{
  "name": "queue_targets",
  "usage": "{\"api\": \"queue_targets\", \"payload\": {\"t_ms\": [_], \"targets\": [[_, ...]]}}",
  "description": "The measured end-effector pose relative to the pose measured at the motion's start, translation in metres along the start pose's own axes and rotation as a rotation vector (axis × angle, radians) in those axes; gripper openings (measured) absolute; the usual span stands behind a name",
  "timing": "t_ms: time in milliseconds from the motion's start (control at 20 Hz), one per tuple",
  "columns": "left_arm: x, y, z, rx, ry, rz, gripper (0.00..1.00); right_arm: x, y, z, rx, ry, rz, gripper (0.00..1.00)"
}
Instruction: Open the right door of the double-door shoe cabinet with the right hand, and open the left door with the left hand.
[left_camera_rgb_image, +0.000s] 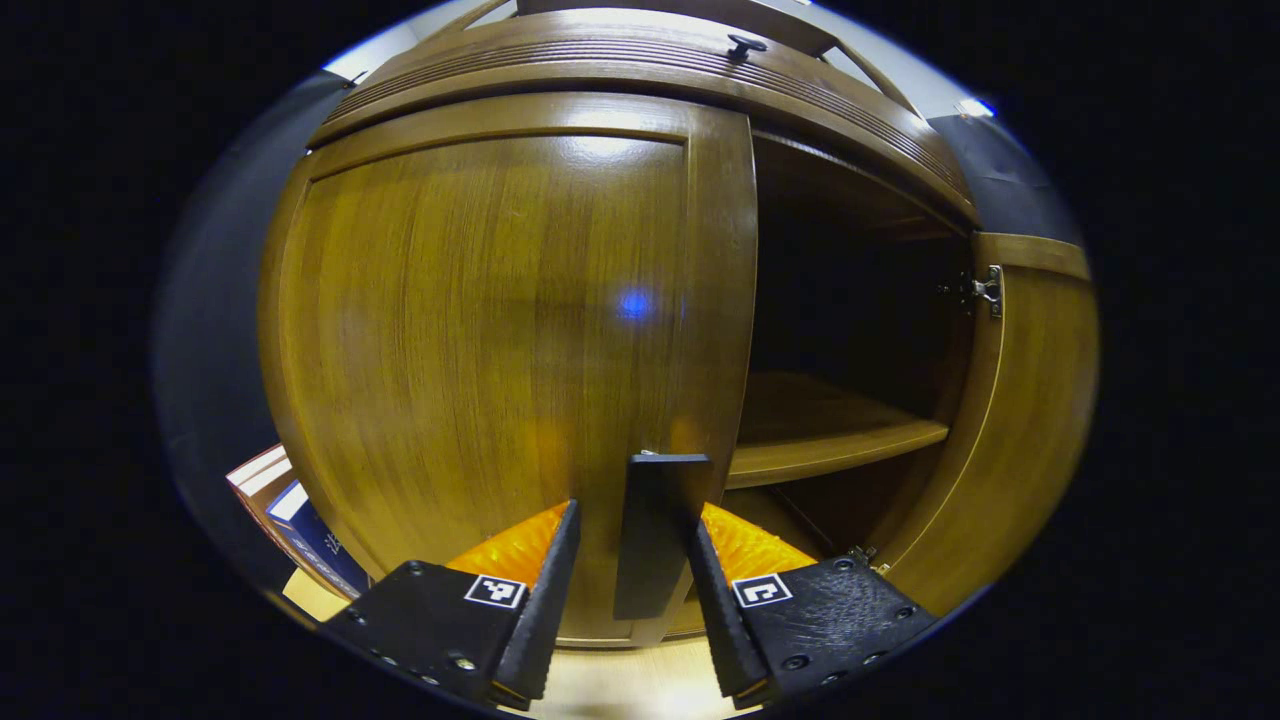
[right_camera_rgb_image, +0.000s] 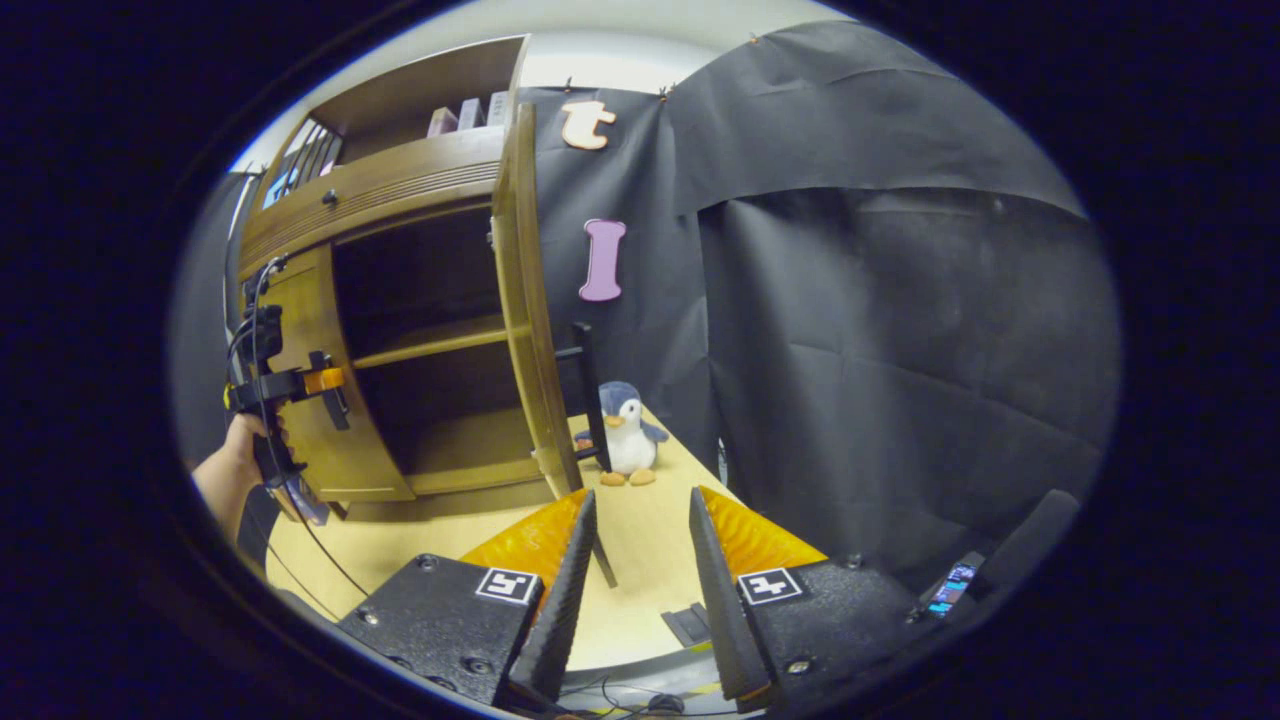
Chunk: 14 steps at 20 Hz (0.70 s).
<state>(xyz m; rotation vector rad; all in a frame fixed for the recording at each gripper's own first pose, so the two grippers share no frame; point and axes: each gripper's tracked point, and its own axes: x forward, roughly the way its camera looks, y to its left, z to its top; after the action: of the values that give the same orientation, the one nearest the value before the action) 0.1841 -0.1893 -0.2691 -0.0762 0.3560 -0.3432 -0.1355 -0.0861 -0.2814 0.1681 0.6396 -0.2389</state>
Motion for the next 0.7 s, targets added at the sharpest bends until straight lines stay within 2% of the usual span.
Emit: {"api": "queue_targets", "payload": {"t_ms": [50, 200, 400, 700], "targets": [[0.002, -0.001, 0.000, 0.014, 0.001, -0.002, 0.30, -0.003, 0.002, -0.001, -0.011, 0.001, 0.004, 0.61], [0.001, 0.001, 0.001, 0.054, -0.017, 0.021, 0.31, -0.008, 0.002, -0.003, -0.030, 0.000, 0.000, 0.60], [-0.003, 0.001, -0.002, 0.041, 0.003, 0.012, 0.31, -0.012, 0.000, -0.011, -0.057, 0.010, 0.003, 0.62], [-0.026, 0.003, -0.011, 0.049, 0.026, 0.048, 0.31, -0.016, -0.001, -0.015, -0.078, 0.008, 0.015, 0.63]]}}
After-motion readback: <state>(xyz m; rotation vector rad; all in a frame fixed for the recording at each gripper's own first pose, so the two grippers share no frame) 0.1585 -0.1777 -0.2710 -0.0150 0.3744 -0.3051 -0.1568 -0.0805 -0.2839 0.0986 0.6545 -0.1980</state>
